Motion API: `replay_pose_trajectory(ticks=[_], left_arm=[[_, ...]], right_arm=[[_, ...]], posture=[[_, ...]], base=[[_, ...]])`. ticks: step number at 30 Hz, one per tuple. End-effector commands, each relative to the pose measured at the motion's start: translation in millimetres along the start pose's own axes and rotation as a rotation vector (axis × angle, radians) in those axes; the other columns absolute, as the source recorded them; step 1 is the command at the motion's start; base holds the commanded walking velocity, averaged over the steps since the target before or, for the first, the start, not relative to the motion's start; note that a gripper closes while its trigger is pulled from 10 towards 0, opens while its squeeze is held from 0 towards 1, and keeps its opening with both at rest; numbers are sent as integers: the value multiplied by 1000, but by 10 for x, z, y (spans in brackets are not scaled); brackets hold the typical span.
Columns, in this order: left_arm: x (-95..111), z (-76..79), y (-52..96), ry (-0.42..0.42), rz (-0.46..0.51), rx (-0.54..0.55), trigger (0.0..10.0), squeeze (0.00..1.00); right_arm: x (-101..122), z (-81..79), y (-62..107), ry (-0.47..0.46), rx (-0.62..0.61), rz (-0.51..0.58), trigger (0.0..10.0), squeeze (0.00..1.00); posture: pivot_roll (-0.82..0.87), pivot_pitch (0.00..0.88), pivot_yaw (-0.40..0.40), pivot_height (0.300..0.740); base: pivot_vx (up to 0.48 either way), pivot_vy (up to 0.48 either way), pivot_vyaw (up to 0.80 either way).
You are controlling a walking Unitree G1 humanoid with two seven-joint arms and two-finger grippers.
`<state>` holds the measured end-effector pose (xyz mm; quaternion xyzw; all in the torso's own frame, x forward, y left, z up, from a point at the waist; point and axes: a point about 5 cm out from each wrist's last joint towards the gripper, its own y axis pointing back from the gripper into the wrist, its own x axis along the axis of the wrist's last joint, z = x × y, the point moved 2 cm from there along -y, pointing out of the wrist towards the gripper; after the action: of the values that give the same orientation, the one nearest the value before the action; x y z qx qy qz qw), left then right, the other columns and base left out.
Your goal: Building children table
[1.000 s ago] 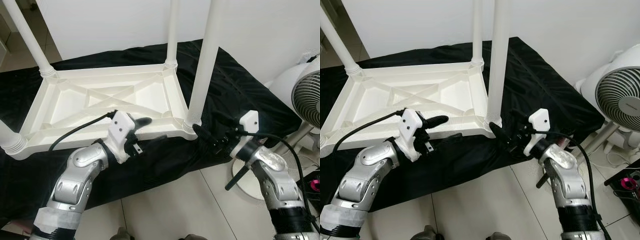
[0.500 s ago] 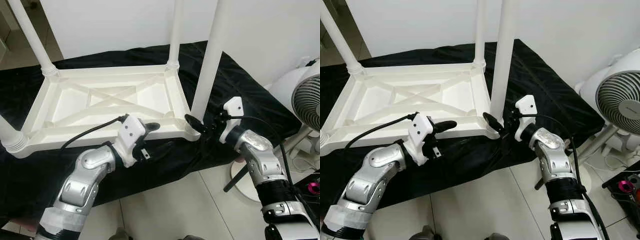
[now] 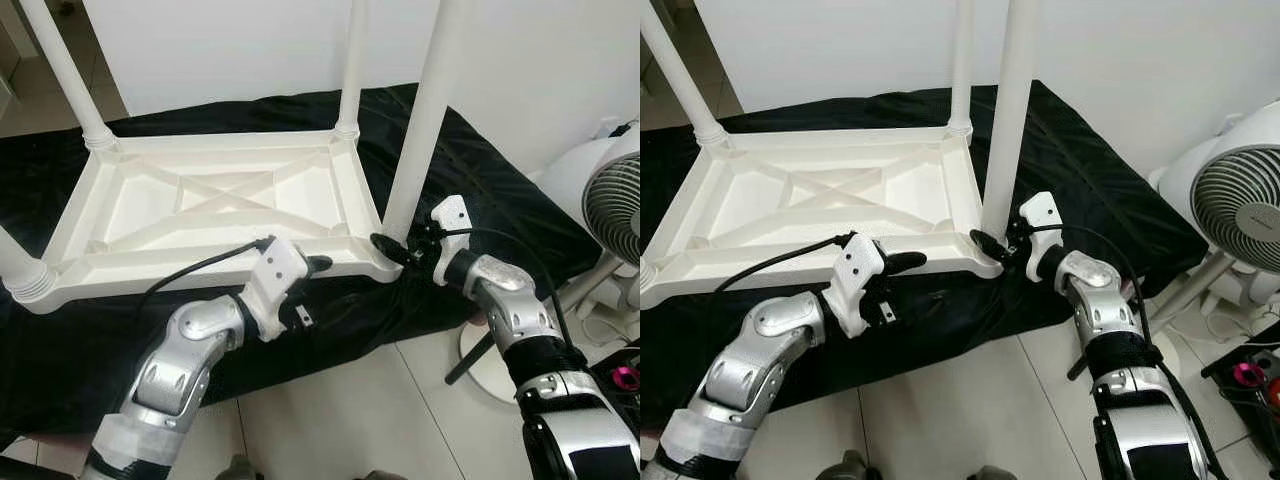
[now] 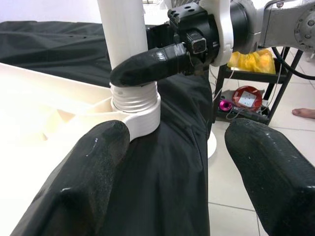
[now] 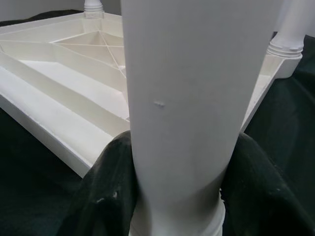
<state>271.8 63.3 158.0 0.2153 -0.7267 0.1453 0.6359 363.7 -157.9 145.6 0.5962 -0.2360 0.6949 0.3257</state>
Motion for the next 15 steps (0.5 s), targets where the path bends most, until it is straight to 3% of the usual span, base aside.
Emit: replay_pose_trajectory(ticks=[1, 5, 6, 7, 11, 15], left_arm=[[7, -56, -27, -7, -11, 95, 10000, 0], [14, -77, -50, -6, -10, 105, 10000, 0], [12, -87, -63, -1, -13, 111, 10000, 0], [2, -100, -75, 10, -20, 122, 10000, 0], [-10, -104, -85, 22, -29, 132, 10000, 0], [-36, -131, -98, 20, -50, 191, 10000, 0]], right_arm=[[-50, -15, -9, 20, 20, -34, 0, 0], [-79, -15, -6, 16, 16, -39, 0, 0], [-105, -18, -11, 23, 2, -43, 4353, 0], [-128, -40, -20, 8, 0, -43, 10000, 0], [-149, -66, -25, -12, 0, -42, 10000, 0], [-158, -51, -58, -52, -204, -34, 10000, 0]], posture=[[-62, 0, 20, 740], [-66, 0, 16, 740], [-65, 0, 13, 740], [-65, 0, 13, 740], [-65, 0, 9, 740], [-59, 0, -13, 740]], base=[[0, 0, 0], [0, 0, 0], [0, 0, 0], [0, 0, 0], [0, 0, 0], [0, 0, 0]])
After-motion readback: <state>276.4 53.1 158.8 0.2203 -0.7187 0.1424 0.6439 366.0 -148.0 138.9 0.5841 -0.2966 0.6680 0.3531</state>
